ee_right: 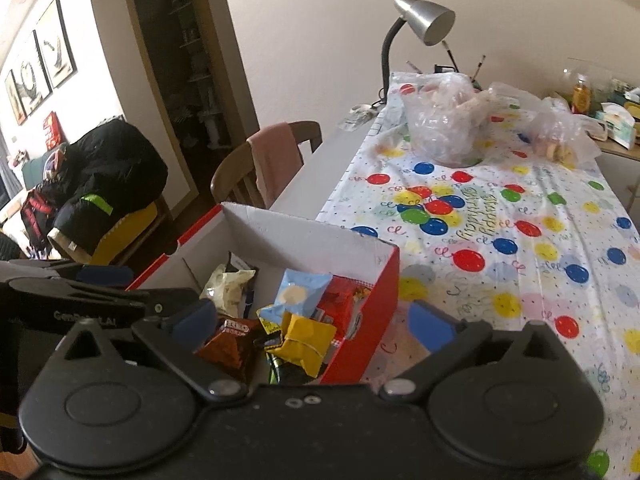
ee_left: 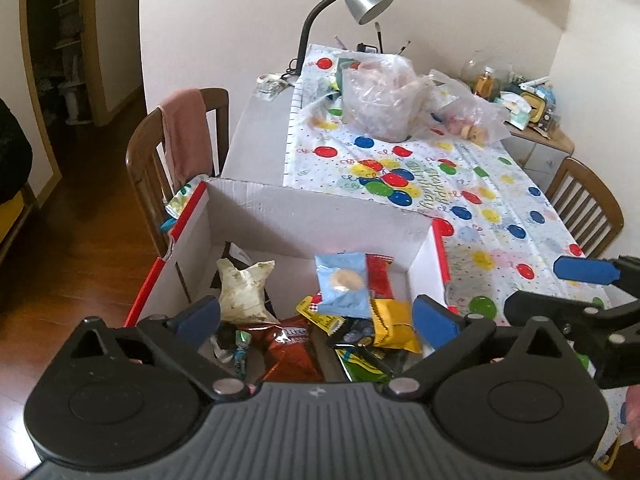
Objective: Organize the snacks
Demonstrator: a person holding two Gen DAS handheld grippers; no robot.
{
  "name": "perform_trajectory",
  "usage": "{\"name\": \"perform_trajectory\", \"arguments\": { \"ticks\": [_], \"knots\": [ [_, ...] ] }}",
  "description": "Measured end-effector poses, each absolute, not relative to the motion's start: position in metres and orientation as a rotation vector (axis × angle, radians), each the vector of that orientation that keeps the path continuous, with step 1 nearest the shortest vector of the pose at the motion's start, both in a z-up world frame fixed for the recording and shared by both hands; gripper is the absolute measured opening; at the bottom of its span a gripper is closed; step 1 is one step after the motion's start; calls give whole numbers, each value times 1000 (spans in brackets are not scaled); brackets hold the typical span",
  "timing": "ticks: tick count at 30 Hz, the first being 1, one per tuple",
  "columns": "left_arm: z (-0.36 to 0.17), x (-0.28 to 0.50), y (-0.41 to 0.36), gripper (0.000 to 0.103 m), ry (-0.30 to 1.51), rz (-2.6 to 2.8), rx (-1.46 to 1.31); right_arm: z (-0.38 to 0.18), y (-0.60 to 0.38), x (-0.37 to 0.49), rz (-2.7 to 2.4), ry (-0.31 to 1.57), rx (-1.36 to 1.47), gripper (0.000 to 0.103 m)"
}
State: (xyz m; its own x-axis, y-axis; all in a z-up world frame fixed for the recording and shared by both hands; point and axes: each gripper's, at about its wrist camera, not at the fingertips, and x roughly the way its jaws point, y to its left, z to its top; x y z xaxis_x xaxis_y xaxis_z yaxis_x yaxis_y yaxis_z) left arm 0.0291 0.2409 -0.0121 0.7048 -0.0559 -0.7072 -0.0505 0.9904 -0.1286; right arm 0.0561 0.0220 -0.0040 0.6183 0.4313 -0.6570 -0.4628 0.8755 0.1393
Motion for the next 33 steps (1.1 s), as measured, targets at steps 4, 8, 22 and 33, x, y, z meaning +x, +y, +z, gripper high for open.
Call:
{"name": "perform_trajectory", "arguments": {
  "ticks": [4, 8, 22, 33],
  "knots": [
    [-6, 20, 236, 103, 785, 2, -124, -3, 18, 42, 488, 743, -9, 103],
    [-4, 14, 234, 103, 791, -3, -135, -3, 17, 30, 479, 735, 9, 103],
    [-5, 4, 230, 103, 811, 37, -129, -6, 14, 25, 425, 751, 35, 103],
    [-4, 4, 229, 103, 812, 39, -128, -6, 17, 24, 433, 753, 35, 103]
  ]
}}
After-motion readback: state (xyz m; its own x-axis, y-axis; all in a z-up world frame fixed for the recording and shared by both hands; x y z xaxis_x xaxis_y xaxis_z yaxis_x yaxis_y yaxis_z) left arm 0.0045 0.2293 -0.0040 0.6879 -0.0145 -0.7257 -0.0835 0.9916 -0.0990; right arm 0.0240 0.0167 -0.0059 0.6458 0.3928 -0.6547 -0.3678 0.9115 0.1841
